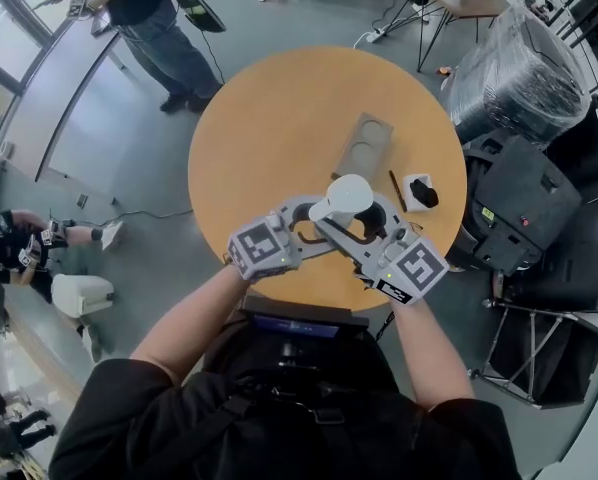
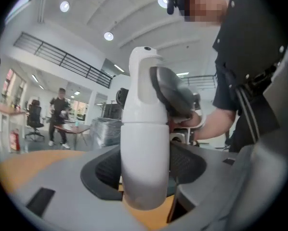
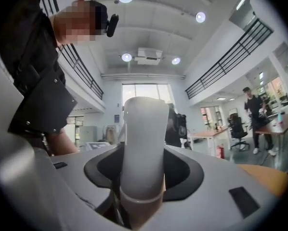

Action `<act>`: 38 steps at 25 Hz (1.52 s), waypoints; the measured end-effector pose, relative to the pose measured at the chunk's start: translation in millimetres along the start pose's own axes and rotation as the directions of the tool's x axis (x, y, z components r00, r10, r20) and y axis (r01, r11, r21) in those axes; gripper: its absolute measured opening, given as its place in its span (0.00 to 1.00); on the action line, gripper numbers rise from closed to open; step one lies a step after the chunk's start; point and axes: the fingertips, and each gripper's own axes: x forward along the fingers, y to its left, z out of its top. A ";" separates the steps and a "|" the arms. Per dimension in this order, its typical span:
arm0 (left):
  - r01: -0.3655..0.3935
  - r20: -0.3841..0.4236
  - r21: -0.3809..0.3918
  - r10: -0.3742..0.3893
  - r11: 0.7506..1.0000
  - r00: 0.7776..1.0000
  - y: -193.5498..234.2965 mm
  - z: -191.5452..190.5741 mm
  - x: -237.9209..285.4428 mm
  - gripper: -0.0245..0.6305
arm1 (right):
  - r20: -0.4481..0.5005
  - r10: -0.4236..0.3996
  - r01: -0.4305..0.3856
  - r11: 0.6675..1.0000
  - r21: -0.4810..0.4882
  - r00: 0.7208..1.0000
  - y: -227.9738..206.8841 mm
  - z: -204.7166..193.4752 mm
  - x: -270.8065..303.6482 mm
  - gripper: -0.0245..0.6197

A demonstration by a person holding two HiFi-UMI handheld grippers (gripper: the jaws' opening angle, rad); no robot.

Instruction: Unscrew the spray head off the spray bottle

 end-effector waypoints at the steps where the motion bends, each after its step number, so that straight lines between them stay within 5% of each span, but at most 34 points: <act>1: 0.068 0.007 -0.015 -0.068 0.998 0.998 -8.5 -0.6 -0.3 0.50 | -0.004 0.075 -0.075 0.997 0.005 0.997 8.1 0.2 -1.8 0.42; 3: 0.134 -0.012 -0.006 -0.134 0.991 0.991 -18.5 -3.9 -1.1 0.50 | -0.025 0.177 -0.177 0.984 0.006 0.984 18.1 -3.0 -6.5 0.42; 5: 0.119 -0.044 0.013 -0.118 0.993 0.992 -16.4 -7.8 -1.5 0.50 | -0.050 0.172 -0.173 0.985 -0.005 0.984 15.4 -7.8 -8.5 0.43; 13: -0.152 -0.015 0.019 0.152 0.988 0.988 24.7 -3.3 0.2 0.50 | -0.080 -0.111 0.109 0.994 -0.027 0.991 -18.5 -19.7 -0.3 0.57; 20: -0.368 0.006 0.049 0.368 0.929 0.930 55.5 1.1 4.7 0.50 | -0.035 -0.403 0.401 0.914 -0.065 0.914 -50.4 -12.4 -0.3 0.57; 24: -0.419 0.003 0.051 0.419 0.907 0.908 61.8 2.5 7.4 0.50 | 0.002 -0.454 0.453 0.890 -0.055 0.891 -57.5 -4.6 5.4 0.48; 28: -0.345 0.025 0.033 0.344 0.938 0.939 55.8 4.4 10.4 0.50 | 0.032 -0.366 0.367 0.926 -0.084 0.930 -51.4 2.9 7.7 0.41; 33: -0.082 0.036 0.043 0.081 0.996 0.996 30.7 5.5 7.5 0.50 | 0.026 -0.107 0.109 0.990 -0.094 0.994 -28.3 7.3 1.4 0.41; 38: 0.108 0.023 0.038 -0.109 0.993 0.994 -0.8 8.1 0.0 0.50 | -0.012 0.126 -0.127 0.991 -0.033 0.992 -1.2 8.2 -7.9 0.40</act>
